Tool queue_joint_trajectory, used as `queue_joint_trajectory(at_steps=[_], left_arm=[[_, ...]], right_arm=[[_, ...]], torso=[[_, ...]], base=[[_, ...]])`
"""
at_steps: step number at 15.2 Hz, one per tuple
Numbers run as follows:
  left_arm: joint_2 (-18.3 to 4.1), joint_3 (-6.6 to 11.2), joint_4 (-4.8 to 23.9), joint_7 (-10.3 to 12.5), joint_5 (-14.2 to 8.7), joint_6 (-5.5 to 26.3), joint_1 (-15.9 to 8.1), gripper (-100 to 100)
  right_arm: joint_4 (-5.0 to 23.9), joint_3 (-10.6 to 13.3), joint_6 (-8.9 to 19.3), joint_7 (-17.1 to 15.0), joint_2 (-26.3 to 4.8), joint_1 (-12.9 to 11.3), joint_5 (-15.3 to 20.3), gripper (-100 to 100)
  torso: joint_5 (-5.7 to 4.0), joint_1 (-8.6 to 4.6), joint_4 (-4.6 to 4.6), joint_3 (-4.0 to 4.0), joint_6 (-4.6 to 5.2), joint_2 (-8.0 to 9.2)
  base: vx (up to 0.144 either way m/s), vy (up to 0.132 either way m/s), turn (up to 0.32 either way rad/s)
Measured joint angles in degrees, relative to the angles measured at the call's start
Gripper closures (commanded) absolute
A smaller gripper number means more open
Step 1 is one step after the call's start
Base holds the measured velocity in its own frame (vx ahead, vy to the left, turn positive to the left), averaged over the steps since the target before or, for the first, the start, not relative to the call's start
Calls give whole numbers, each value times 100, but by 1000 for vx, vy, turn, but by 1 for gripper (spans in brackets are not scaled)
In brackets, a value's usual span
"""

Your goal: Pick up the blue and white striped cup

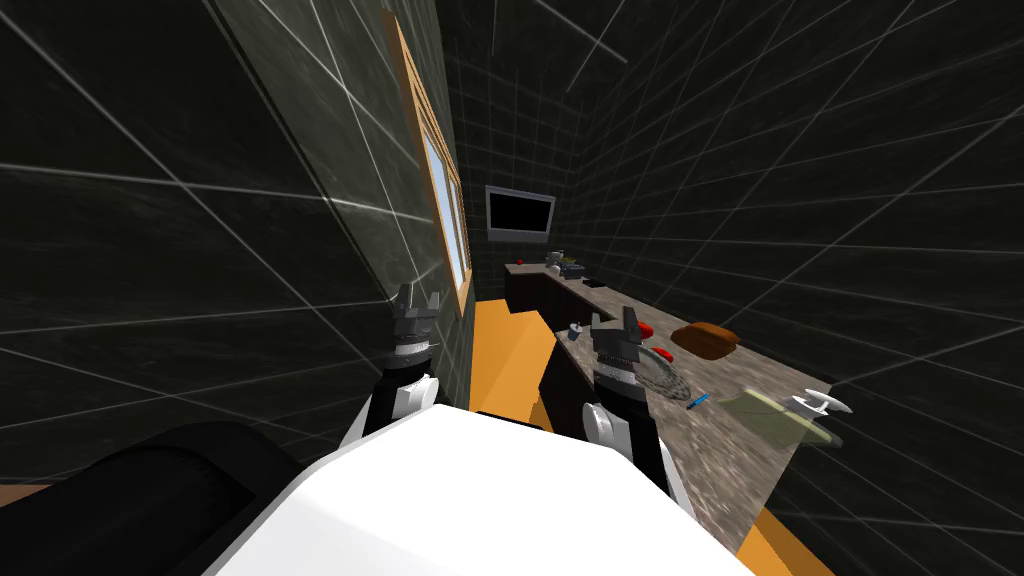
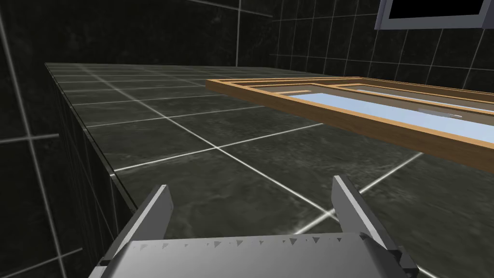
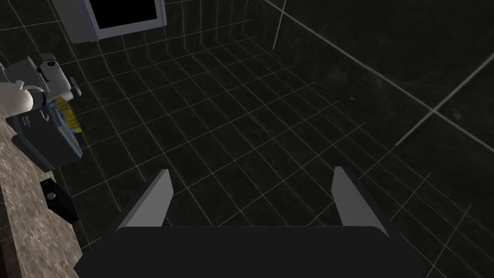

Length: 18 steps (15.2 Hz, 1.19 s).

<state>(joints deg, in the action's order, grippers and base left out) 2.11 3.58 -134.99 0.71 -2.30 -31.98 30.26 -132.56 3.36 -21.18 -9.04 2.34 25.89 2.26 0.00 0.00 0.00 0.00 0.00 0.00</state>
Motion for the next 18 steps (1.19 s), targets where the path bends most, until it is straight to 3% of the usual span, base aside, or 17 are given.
queue_joint_trajectory(at_steps=[18], left_arm=[[0, 0, 0, 0, 0, 0, 0, 0]], right_arm=[[380, 33, 59, -37, -2159, -82, 482, -100]], torso=[[-1, -7, -3, -7, -1, -12]], base=[[25, -11, 28]])
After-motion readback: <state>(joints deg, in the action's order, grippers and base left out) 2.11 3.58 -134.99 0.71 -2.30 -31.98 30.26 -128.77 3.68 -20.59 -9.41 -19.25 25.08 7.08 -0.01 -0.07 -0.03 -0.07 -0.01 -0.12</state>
